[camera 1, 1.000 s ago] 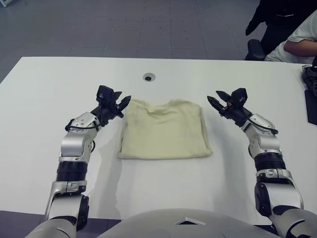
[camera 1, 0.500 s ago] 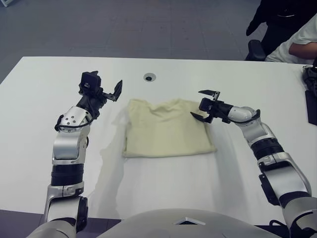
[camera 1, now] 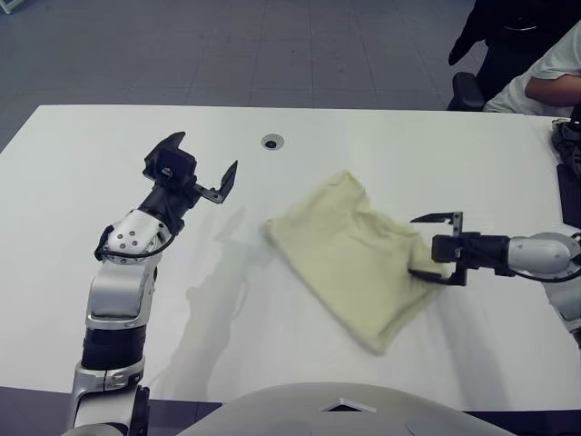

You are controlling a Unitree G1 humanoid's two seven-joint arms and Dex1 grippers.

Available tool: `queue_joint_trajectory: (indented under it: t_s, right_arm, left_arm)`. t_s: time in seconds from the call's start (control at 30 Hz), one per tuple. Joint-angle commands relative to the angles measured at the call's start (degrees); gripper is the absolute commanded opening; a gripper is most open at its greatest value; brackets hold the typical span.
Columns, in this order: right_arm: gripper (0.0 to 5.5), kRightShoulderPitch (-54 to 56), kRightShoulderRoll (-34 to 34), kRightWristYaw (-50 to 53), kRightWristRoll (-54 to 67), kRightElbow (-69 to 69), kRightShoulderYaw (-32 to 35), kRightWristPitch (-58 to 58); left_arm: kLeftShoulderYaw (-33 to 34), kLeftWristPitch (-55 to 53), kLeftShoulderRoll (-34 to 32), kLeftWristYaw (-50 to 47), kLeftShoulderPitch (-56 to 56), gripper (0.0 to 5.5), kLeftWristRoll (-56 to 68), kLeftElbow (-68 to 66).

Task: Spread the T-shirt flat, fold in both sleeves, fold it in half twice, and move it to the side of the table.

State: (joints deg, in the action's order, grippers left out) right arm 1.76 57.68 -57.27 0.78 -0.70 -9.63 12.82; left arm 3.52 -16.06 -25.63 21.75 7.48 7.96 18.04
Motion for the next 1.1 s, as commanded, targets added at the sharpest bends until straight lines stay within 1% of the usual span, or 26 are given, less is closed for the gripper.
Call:
queue_joint_trajectory:
  t_s: [0.03, 0.23, 0.37, 0.53, 0.63, 0.7, 0.8, 0.9, 0.97, 1.03, 1.1]
  right_arm:
    - [5.39, -5.0, -2.1, -3.4, 2.6, -6.0, -3.3, -3.3]
    - [5.39, -5.1, -8.4, -2.1, 0.0, -5.0, -9.0, -2.1]
    - [5.39, -3.0, -13.5, 0.5, -0.3, -3.5, -10.3, -0.4]
    - [5.39, -0.1, -16.9, 2.9, 3.2, -3.6, -7.5, 0.2]
    - [5.39, -0.3, -17.5, 3.1, 5.4, -4.5, -5.5, 0.9]
    - [5.39, -0.6, -18.8, 3.6, 9.1, -6.1, -3.2, 1.0]
    - [5.39, -0.7, -22.3, 5.9, 15.5, -8.6, 0.7, 0.9]
    - [5.39, -2.2, -23.1, 5.9, 18.6, -9.6, 3.8, 2.8]
    - [5.39, -5.5, -20.7, 4.0, 16.8, -10.2, 5.4, 7.2]
    - [5.39, -10.3, -15.9, 0.7, 11.9, -10.0, 6.4, 14.1]
    - [5.39, -13.8, -13.1, -0.9, 9.4, -11.2, 7.1, 17.6]
  left_arm:
    - [-0.7, 0.3, -0.7, 1.4, -0.8, 5.38, -0.3, 1.9]
    - [-0.8, 0.8, -0.4, 1.8, -1.6, 5.38, -0.4, 1.8]
    - [-1.0, 1.5, -0.3, 2.0, -1.4, 5.38, -0.8, 0.7]
    - [-0.4, 2.6, -0.7, 1.9, -1.5, 5.38, -1.0, -1.6]
    - [-0.9, 3.4, -0.8, 2.1, -2.3, 5.38, -1.5, -1.8]
    - [-1.2, 5.0, -0.8, 2.4, -2.9, 5.38, -2.2, -1.9]
    - [-1.7, 11.4, -1.7, 3.6, -5.6, 5.38, -4.0, 0.0]
    - [-1.7, 20.6, -4.7, 6.8, -11.4, 5.38, -6.6, 3.2]
    - [-1.5, 28.5, -8.3, 9.3, -17.2, 5.38, -9.8, 5.0]
    - [-1.5, 36.1, -14.3, 13.9, -26.2, 5.38, -13.7, 7.2]
    - [-0.6, 39.4, -17.9, 16.1, -33.2, 5.38, -17.3, 8.0]
